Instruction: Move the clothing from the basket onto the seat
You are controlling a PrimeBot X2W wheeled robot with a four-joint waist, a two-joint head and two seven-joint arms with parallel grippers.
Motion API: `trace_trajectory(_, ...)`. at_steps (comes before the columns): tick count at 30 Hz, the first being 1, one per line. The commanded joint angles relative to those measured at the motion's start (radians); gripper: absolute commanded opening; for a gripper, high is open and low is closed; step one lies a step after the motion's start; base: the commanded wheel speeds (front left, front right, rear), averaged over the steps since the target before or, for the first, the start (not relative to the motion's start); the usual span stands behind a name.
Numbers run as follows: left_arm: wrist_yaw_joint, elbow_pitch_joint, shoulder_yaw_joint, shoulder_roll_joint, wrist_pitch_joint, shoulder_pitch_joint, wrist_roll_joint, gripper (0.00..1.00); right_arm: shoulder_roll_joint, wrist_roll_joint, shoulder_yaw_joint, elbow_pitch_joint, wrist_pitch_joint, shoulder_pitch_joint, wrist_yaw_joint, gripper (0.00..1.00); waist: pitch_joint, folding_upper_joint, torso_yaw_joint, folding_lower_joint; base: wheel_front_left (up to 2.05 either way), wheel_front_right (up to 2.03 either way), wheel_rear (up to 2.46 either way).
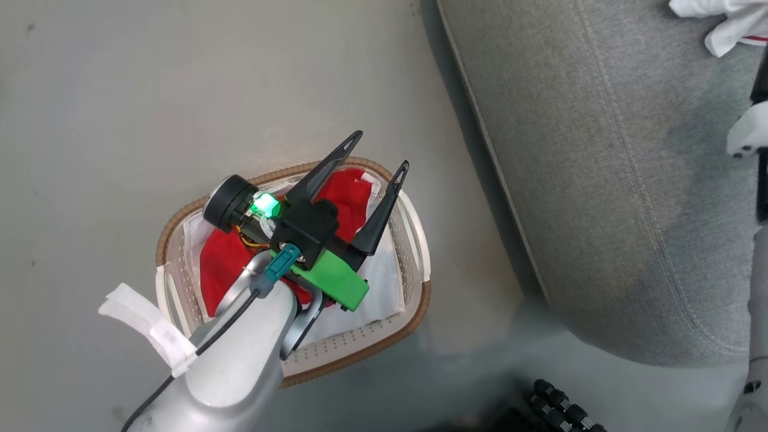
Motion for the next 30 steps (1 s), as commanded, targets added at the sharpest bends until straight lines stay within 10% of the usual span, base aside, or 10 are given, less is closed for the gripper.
trace_trajectory(1, 0.004, 0.001, 0.008, 0.006, 0.001, 0.011, -0.002, 1.00, -0.001, 0.017, 0.006, -0.007, -0.001, 0.029, -0.002, 1.00, -0.023, 0.0000, -0.008, 0.0000, 0.00, 0.00, 0.00)
trace_trajectory(30, 0.029, -0.019, 0.356, -0.094, 0.001, 0.272, -0.049, 1.00, 0.068, 0.157, 0.205, -0.147, -0.001, 0.226, -0.002, 1.00, -0.435, 0.0000, 0.162, 0.0000, 0.00, 0.00, 0.00)
